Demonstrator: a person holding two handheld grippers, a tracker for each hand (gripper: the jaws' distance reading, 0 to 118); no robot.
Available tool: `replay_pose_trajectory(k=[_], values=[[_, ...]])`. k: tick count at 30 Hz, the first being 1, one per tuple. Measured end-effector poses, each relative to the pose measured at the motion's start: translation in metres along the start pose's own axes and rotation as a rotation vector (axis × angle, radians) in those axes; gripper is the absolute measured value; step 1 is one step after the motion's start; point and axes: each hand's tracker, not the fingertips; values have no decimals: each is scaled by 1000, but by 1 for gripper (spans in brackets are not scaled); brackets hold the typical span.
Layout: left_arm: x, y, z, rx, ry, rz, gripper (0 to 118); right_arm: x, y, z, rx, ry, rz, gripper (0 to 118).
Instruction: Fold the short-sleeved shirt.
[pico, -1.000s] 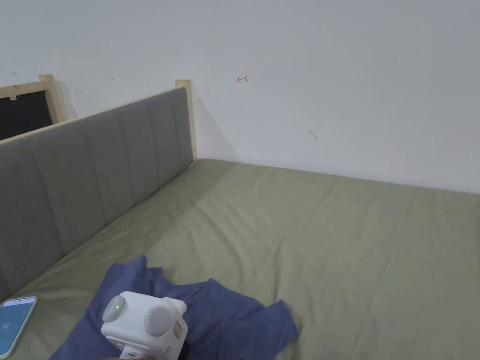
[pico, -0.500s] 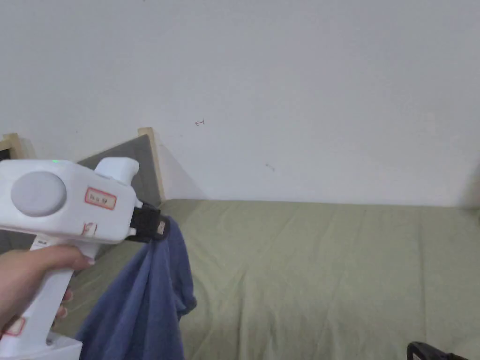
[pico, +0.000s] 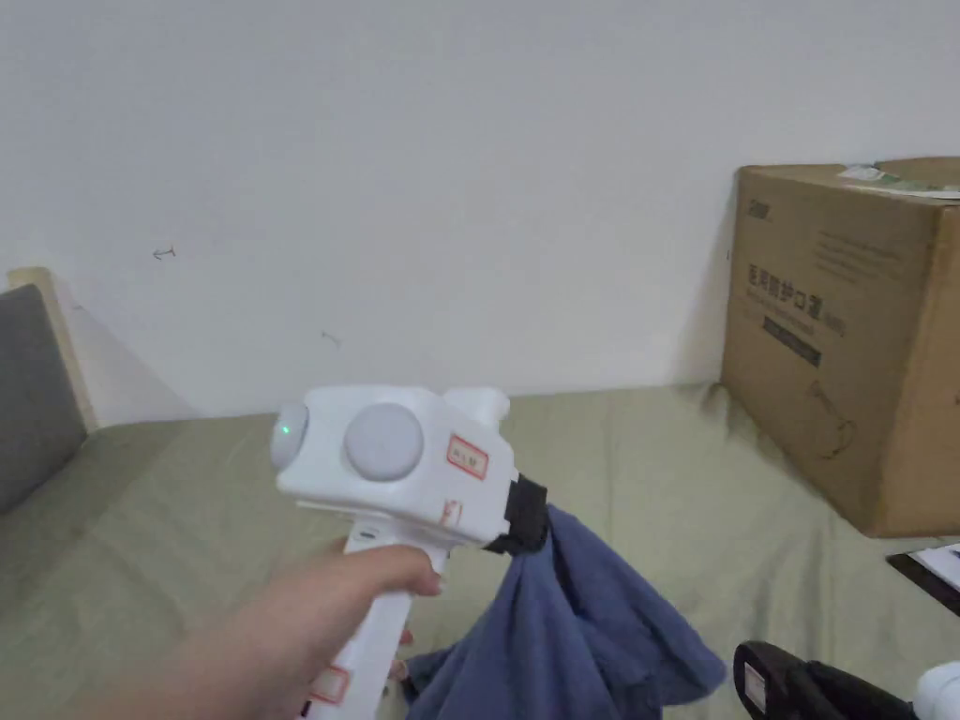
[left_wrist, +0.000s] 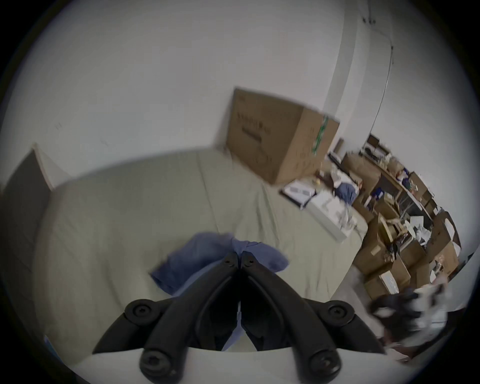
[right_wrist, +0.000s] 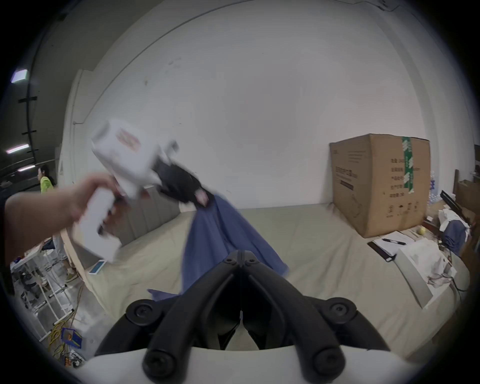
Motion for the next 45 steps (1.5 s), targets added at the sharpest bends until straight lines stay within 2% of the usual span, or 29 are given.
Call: replay_pose_trajectory(k=[2,5,6,7,8,9,10,14,17,18,21,25,26,27,28,29,30,31,33,36,38,43,45], values=[[-8,-22,-66,-132,-28,88,0,10,-6,2,-22,-27,-4,0],[-13,-62,-131,-212,-31,156,2,20,-19,2,-78,-58,-8,0],[-13,-72,-144,-234,-1,151,11,22,-24,1,-100,-66,-5,0],[-13,-78,-155,-240,19,151,35,24,-28,-1,-118,-75,-2,0],[-14,-83,-161,-242,21,143,70,24,-31,-2,-128,-78,-3,0],[-22,-95,-161,-248,30,142,110,25,-34,-4,-140,-78,-6,0],[-23,-98,-160,-251,33,145,118,25,-36,-6,-147,-76,-10,0],[-36,-93,-119,-184,48,127,115,23,-33,-13,-148,-80,-12,0],[-43,-85,-53,-64,29,121,115,19,-23,-15,-118,-66,-23,0],[-43,-86,-25,-9,45,120,115,17,-19,-15,-104,-62,-21,0],[-38,-114,52,192,212,154,115,10,-12,-13,-34,-67,14,0],[-40,-187,124,528,268,288,114,-2,-20,-4,99,-150,40,0],[-40,-203,135,598,292,324,110,-4,-22,-1,128,-165,39,0],[-38,-220,146,658,343,351,91,-6,-26,2,162,-181,42,0],[-36,-233,153,689,398,317,56,-8,-30,4,181,-202,47,0],[-34,-242,151,680,480,268,13,-10,-32,6,186,-223,50,0],[-30,-255,155,691,583,225,0,-11,-34,7,188,-238,46,0],[-29,-269,162,723,637,207,0,-13,-36,8,186,-249,43,0],[-29,-284,168,755,590,235,0,-14,-37,9,177,-255,40,0],[-28,-291,175,722,627,193,0,-16,-37,12,163,-253,39,0],[-25,-286,173,693,640,148,0,-18,-35,14,160,-251,35,0],[-26,-264,190,732,627,142,0,-24,-25,18,175,-240,29,0],[-44,-237,194,643,601,165,0,-25,-19,17,168,-224,30,0]])
